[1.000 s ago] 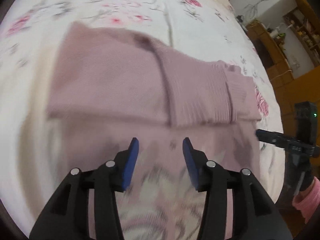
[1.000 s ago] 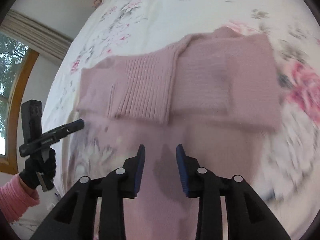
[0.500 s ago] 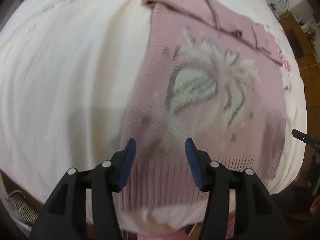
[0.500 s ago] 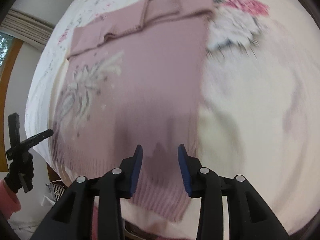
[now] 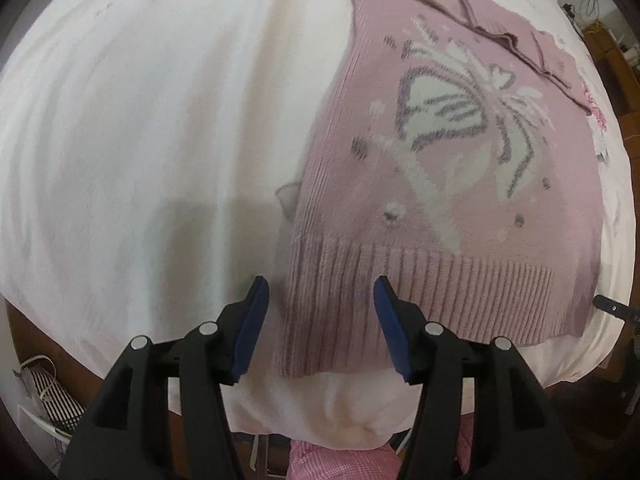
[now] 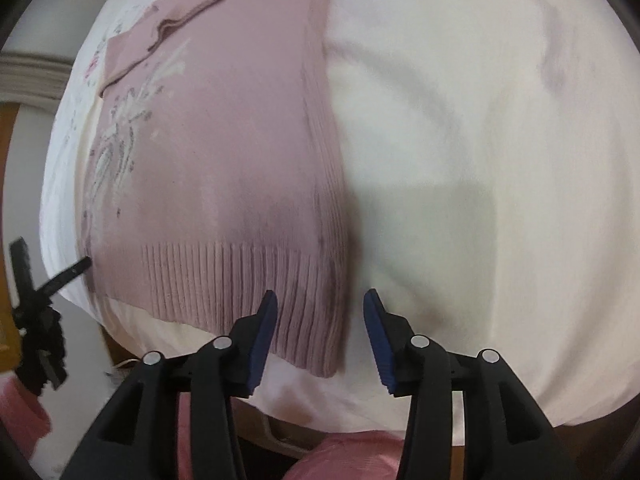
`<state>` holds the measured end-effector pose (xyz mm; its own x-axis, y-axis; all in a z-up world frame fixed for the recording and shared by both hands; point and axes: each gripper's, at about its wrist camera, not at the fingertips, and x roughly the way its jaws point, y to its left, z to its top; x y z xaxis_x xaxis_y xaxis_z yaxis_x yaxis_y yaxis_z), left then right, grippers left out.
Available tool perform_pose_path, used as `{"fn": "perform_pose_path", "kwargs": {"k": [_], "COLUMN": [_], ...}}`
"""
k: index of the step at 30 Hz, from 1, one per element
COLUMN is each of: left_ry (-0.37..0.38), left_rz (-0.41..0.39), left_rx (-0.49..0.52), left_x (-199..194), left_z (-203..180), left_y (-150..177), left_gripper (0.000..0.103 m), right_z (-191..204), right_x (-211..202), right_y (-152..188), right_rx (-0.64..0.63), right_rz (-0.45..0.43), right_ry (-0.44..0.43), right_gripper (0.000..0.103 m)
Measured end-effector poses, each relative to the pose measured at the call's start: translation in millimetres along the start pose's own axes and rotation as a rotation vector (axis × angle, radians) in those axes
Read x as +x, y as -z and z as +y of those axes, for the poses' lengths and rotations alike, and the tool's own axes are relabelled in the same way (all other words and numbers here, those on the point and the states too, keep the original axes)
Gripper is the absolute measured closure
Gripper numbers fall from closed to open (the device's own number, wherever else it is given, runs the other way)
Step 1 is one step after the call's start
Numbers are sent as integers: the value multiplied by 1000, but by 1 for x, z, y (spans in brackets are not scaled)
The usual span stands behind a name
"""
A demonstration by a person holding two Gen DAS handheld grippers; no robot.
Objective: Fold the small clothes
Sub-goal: 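Grasp the ribbed hem of the pink sweater with both tools, then lift the held hem and fold it toward the collar with both tools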
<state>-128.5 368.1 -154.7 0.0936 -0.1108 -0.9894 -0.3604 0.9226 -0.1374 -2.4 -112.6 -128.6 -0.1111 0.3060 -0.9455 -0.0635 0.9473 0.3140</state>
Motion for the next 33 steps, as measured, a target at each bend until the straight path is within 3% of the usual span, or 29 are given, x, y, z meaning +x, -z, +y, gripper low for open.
{"fn": "perform_pose_path", "kwargs": {"k": [6,10,13,16,19,20,21,22,23,28,33], "left_ry": [3,71,43,78,92,97,88,80,87,164,292], "left_rz": [16,20,21,34,37,39,40,43,47,36,-61], "left_rx": [5,-12,12,-35,-34,-27,-23,-23,-30,-61,-37], "left_x": [5,2,1,6,7,6,5,4,2,-18,-57], "left_z": [1,-1,-3,3,8,9,10,12,14,21,14], "left_y": [3,4,6,2,-1,-2,-2,-3,-4,-13,-35], "left_gripper": [44,45,44,45,59,74,83,85,95,97,97], "right_z": [1,12,10,6,9,10,12,13,13,16,14], "right_x": [13,16,18,20,23,23,23,23,20,3,-31], "right_y": [1,0,-2,-3,-4,-4,-5,-6,-7,-14,-36], "right_rx": [12,-44,-28,-10,-29,-39,-47,-52,-56,-45,-6], "right_rz": [26,33,40,46,54,55,57,60,59,53,-19], "right_ry": [-33,-41,-48,-57,-45,-37,-33,-33,-40,-154,-277], "right_gripper": [56,64,63,62,65,68,79,91,91,93,93]}}
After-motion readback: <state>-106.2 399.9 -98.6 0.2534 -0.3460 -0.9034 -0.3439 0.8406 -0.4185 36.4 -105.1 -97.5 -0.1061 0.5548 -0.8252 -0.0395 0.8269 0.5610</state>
